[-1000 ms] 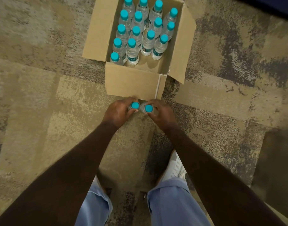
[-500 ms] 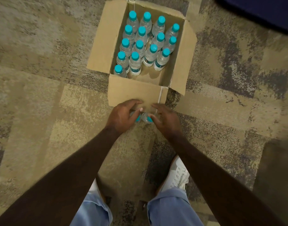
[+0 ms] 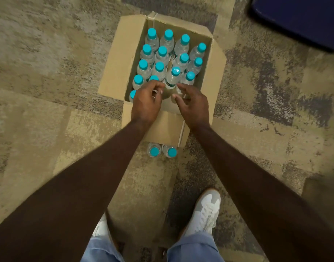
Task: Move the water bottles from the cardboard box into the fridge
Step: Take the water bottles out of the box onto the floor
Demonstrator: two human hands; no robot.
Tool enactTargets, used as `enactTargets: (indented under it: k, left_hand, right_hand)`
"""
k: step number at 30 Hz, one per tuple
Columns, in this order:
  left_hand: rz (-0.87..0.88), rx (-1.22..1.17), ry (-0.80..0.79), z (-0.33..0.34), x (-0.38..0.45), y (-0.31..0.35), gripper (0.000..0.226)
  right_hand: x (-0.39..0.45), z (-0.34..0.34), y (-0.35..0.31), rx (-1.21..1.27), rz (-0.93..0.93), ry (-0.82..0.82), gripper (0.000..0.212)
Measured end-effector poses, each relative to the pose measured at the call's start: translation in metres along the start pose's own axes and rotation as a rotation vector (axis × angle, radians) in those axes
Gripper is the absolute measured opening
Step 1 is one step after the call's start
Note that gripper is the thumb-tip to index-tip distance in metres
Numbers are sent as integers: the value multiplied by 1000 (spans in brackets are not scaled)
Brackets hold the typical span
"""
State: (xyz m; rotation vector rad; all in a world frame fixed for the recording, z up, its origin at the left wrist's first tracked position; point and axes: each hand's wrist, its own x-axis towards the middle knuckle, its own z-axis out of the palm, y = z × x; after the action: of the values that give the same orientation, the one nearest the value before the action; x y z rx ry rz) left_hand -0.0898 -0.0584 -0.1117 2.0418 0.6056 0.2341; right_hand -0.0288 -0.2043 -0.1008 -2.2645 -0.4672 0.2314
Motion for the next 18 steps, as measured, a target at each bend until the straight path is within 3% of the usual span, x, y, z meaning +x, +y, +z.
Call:
enactTargets:
  k: [7, 18]
  left_hand:
    - [-95, 98, 97, 16, 18, -2, 36]
    - [-320, 139, 52, 26, 35, -9, 57]
  right_hand:
    - [35, 19, 4, -117, 110, -52, 54]
    - [65, 47, -2, -108, 268, -50, 62]
